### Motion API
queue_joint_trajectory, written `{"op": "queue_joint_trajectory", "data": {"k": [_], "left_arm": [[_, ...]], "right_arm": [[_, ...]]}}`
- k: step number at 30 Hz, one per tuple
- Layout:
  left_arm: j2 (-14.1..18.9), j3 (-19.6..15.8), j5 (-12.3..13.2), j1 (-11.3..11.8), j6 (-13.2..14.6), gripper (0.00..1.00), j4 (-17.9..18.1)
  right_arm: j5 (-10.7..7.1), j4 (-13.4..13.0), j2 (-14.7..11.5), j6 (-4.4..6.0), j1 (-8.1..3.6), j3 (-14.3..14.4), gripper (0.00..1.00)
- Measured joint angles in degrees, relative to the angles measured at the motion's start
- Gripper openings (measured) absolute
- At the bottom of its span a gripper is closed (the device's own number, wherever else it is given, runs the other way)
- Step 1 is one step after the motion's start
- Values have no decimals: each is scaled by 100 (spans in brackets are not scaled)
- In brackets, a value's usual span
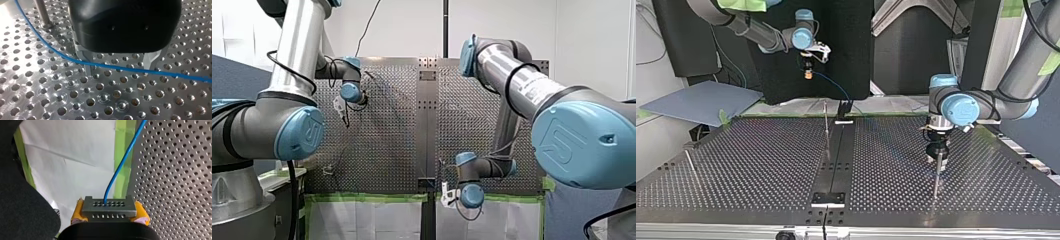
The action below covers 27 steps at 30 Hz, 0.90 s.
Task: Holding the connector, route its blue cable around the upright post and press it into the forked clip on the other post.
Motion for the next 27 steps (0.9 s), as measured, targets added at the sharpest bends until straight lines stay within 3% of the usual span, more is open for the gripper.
{"op": "queue_joint_trajectory", "data": {"k": [12,22,27], "left_arm": [[0,0,-63,2,13,98,-57],[0,0,-86,7,18,98,-75],[0,0,-88,7,18,98,-87]], "right_arm": [[-138,-10,-562,-205,-160,202,2],[-318,-351,-1062,-217,-244,469,2],[-399,-410,-1319,-285,-272,527,2]]}}
